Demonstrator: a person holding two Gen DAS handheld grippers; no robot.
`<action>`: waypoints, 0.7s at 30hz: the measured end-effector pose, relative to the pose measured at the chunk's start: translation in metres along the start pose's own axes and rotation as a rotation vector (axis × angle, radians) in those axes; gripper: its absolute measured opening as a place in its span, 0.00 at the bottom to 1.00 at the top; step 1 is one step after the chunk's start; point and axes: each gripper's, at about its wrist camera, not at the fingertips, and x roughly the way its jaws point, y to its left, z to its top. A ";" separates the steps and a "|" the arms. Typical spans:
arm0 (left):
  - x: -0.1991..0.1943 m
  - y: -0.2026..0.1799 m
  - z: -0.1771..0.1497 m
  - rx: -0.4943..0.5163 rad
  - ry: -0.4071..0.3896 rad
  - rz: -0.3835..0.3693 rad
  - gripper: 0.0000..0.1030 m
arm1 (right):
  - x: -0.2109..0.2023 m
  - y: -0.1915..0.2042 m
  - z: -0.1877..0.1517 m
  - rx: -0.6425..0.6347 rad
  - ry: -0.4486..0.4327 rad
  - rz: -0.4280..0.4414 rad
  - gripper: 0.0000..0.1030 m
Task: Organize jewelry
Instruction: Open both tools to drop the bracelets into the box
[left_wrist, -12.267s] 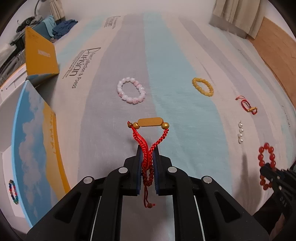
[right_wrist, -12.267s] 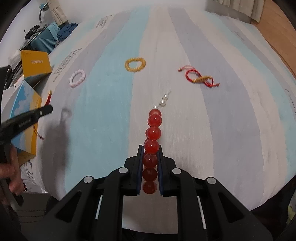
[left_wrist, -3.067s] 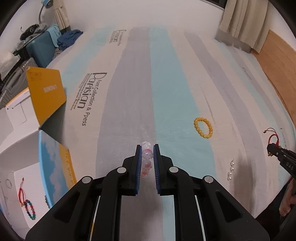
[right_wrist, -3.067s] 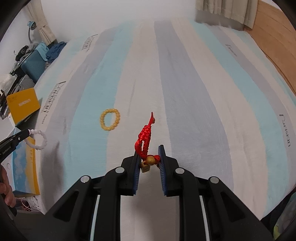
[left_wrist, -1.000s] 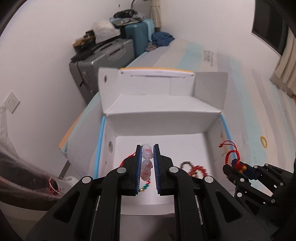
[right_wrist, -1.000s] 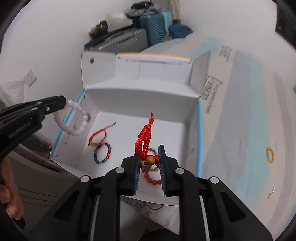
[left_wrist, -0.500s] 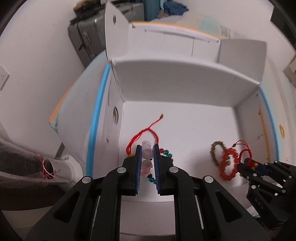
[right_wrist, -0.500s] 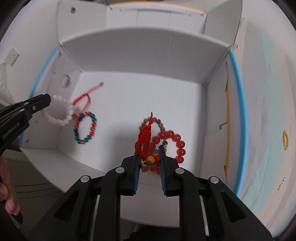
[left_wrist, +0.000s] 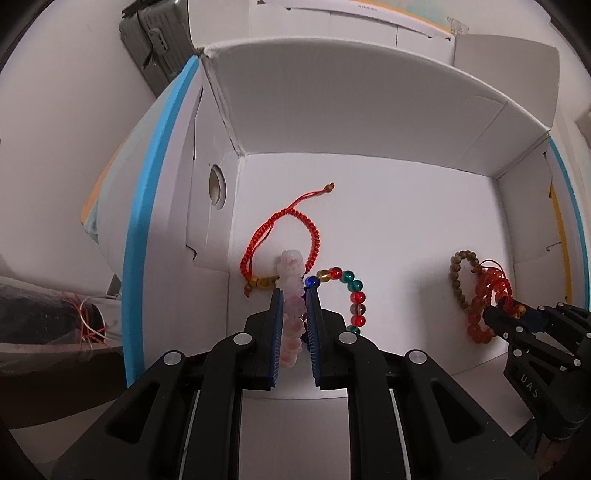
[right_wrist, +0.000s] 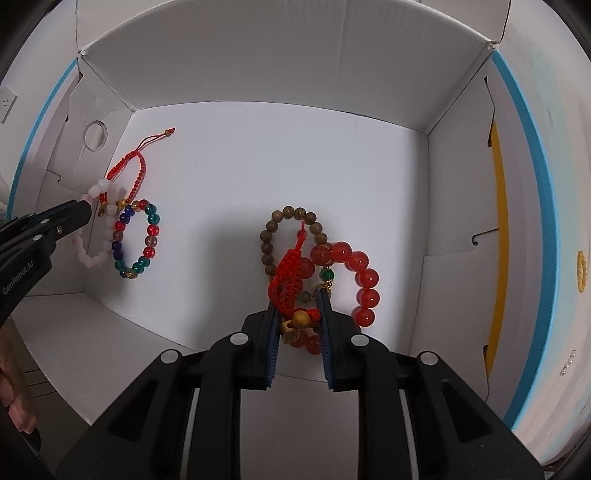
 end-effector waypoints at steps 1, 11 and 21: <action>0.000 0.001 0.000 -0.004 -0.001 0.000 0.14 | 0.000 -0.001 -0.001 -0.001 -0.001 0.003 0.19; -0.009 0.005 -0.006 -0.006 -0.026 0.005 0.22 | -0.014 0.011 -0.007 -0.019 -0.050 0.003 0.39; -0.046 -0.003 -0.009 -0.003 -0.120 0.015 0.54 | -0.050 0.015 -0.019 -0.043 -0.144 0.012 0.62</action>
